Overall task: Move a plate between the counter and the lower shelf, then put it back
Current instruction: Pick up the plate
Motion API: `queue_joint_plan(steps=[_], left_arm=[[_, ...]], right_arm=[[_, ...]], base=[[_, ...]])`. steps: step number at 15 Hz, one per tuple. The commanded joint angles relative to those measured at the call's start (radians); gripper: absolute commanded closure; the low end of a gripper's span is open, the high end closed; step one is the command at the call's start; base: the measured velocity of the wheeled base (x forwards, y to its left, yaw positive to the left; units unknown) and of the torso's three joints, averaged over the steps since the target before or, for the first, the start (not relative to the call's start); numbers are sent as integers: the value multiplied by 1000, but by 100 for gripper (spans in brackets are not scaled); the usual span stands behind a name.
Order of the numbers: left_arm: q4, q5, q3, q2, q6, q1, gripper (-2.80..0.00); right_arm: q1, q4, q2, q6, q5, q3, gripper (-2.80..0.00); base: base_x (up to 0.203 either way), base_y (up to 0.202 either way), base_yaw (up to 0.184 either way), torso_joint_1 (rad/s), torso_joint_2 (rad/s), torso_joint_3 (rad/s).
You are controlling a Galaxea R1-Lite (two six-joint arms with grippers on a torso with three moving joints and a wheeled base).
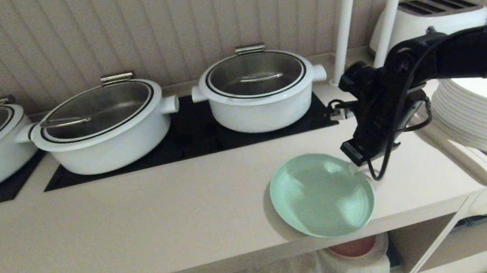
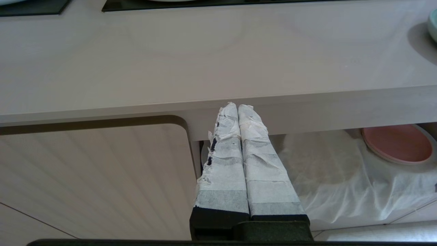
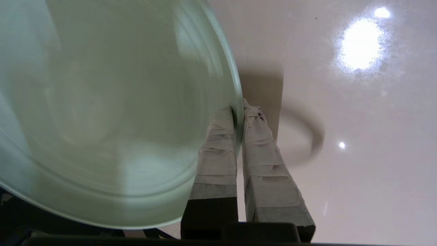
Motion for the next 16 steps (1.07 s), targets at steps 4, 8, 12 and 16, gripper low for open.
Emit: queue_joint_plan(steps=[4, 8, 12, 16], left_arm=[[0, 0, 0, 0, 0, 0, 0], [0, 0, 0, 0, 0, 0, 0], [0, 0, 0, 0, 0, 0, 0], [0, 0, 0, 0, -2, 0, 0]], right_arm=[[1, 28, -14, 3, -43, 2, 0], [-3, 31, -40, 58, -46, 10, 0], [-6, 58, -76, 164, -45, 21, 0], [-19, 71, -122, 211, -42, 62, 0]], base=[[0, 0, 0, 0, 0, 0], [0, 0, 0, 0, 0, 0], [0, 0, 0, 0, 0, 0], [0, 0, 0, 0, 0, 0]])
